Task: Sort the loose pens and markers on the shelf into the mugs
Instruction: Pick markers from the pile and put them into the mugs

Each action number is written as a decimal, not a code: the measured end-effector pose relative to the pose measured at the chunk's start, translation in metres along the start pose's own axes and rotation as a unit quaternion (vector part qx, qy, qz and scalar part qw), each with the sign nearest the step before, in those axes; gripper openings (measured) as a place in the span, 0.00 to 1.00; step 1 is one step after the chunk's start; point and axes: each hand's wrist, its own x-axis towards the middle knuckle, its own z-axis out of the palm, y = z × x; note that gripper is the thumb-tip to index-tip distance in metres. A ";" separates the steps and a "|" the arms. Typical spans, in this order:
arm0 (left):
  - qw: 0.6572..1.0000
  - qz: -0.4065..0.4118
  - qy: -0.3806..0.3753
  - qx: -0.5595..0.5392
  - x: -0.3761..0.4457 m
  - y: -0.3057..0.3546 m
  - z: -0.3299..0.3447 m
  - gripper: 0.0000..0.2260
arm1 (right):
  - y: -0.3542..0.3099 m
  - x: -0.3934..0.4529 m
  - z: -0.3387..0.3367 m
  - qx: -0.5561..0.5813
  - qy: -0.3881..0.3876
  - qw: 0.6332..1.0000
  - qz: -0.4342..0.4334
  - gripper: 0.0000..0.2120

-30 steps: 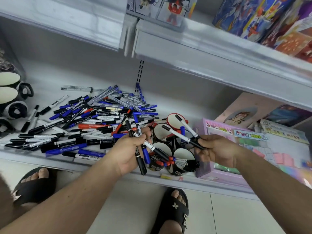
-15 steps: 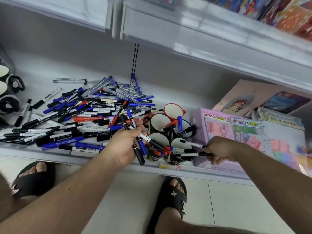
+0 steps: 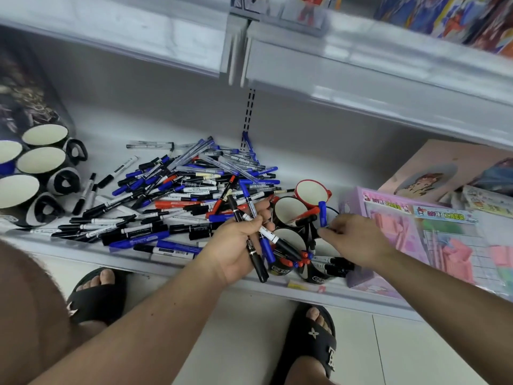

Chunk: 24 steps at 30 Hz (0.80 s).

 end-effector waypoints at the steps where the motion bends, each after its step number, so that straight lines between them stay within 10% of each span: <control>1: 1.000 -0.004 -0.005 -0.003 0.000 0.000 0.001 0.10 | -0.013 -0.005 -0.002 0.081 -0.026 0.996 -0.008 0.16; 9: 0.999 0.004 -0.043 -0.004 -0.004 0.006 0.004 0.17 | -0.076 -0.047 0.004 0.119 -0.167 0.966 -0.156 0.09; 24: 0.997 -0.005 -0.055 -0.057 -0.002 0.017 0.001 0.11 | -0.003 -0.011 -0.021 0.513 -0.294 0.806 0.015 0.13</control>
